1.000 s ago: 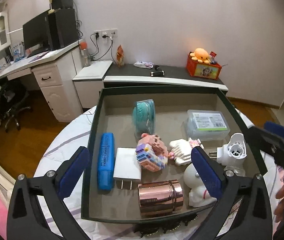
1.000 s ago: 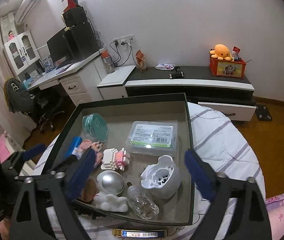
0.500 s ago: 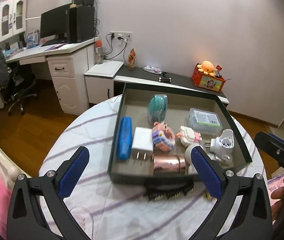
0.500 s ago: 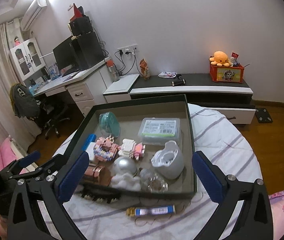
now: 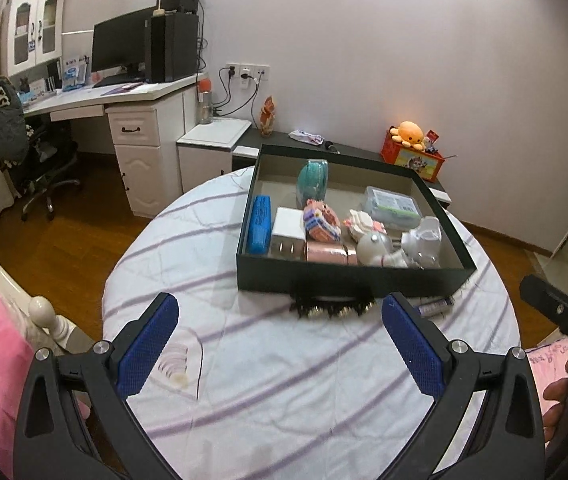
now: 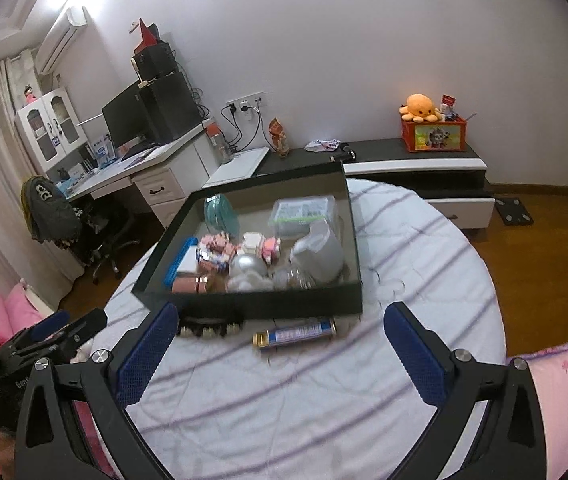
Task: Organize rigid objects
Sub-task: 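Raise both open tools away from the tray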
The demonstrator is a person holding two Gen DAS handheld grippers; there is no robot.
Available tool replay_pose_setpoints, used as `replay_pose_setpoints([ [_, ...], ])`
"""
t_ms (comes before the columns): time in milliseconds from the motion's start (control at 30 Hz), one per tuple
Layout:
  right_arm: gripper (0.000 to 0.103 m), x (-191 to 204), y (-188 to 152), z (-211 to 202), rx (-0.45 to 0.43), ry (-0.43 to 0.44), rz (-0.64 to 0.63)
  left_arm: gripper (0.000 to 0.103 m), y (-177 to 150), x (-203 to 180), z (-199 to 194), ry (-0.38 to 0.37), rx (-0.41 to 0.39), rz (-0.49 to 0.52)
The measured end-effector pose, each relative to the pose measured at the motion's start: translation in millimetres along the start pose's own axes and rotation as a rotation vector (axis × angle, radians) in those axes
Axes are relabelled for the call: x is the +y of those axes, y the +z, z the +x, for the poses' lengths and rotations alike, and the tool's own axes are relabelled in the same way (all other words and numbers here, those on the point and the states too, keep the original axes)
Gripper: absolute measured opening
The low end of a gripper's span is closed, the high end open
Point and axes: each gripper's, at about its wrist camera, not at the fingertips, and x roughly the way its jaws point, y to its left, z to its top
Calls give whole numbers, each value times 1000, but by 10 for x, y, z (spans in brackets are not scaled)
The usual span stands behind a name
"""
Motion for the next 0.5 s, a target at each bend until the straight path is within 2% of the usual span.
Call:
replay_pose_setpoints([
  [267, 103, -39, -378, -189, 38, -21, 9, 103, -297, -36, -188, -3, 23, 10],
  [500, 103, -67, -546, -255, 61, -30, 20, 103, -457, -107, -224, 2, 48, 31],
])
